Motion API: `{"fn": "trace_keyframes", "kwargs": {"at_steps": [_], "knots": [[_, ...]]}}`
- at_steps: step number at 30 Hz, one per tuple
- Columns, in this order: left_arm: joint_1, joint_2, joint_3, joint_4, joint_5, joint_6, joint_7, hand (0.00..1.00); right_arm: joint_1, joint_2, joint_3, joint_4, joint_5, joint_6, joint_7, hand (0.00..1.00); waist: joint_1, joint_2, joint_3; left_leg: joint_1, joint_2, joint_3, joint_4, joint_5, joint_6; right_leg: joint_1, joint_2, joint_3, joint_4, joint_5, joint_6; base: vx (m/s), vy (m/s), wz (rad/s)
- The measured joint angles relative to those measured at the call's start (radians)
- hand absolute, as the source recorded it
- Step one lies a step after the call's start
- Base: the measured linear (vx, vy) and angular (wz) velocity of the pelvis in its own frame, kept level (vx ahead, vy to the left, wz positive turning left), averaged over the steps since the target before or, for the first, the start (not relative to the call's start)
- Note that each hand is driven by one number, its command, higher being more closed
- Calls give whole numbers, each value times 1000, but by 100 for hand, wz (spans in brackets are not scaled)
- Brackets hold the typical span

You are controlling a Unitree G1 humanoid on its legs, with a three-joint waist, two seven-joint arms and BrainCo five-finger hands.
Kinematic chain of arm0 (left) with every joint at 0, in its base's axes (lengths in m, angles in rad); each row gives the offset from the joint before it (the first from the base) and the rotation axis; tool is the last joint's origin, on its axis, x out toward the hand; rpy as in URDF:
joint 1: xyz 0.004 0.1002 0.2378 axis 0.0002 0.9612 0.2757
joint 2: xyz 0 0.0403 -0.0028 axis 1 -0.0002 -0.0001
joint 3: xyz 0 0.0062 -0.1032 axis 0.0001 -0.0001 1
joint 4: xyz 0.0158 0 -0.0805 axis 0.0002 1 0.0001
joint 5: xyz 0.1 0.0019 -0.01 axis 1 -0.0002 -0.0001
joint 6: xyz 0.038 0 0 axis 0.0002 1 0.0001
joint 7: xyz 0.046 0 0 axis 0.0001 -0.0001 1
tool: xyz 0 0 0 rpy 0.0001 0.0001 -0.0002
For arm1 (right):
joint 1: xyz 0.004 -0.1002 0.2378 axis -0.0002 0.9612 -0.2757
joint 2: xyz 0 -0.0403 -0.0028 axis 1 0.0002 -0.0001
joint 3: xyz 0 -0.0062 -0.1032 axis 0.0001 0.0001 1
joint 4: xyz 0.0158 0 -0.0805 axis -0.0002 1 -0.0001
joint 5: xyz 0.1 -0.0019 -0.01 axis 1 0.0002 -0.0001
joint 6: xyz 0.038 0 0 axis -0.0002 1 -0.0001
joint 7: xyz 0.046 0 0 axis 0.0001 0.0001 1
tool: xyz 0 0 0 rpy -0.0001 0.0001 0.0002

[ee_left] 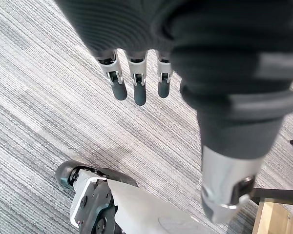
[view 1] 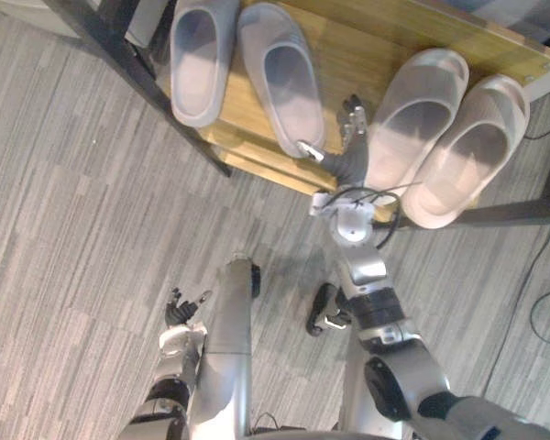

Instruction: Organize the slippers on the shoe rack

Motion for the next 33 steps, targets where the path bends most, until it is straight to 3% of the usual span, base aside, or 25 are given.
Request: {"fn": "trace_keyframes", "kwargs": {"at_steps": [6, 22, 25, 33], "knots": [[0, 3, -9, 0, 0, -3, -4, 0, -57, -28, 10, 64, 126, -36, 55, 0, 1, 0, 0, 0, -1, -1, -2, 0, -1, 0, -1, -2, 0, 0, 0, 0, 0, 0], [-1, 5, -73, -11, -21, -19, -5, 0, -241, -8, 21, 221, 453, -60, 66, 0, 27, 3, 1, -10, -28, -15, -11, 15, -3, 0, -21, -17, 6, -5, -8, 0, -2, 5], [-4, 3, -88, -15, -30, -19, -5, 0, -256, 32, -18, 231, 527, -70, 65, 0, 42, 6, 0, -13, -30, -23, -11, 18, -9, 0, -23, -26, 10, -8, -14, 0, -21, 6], [-5, 2, -109, -31, -40, -20, -5, 0, -325, 41, -85, 312, 763, -106, 84, 0, 58, 13, -3, -24, -35, -43, -1, 24, -18, -1, -29, -46, 31, -18, -34, -7, -23, 6]]}}
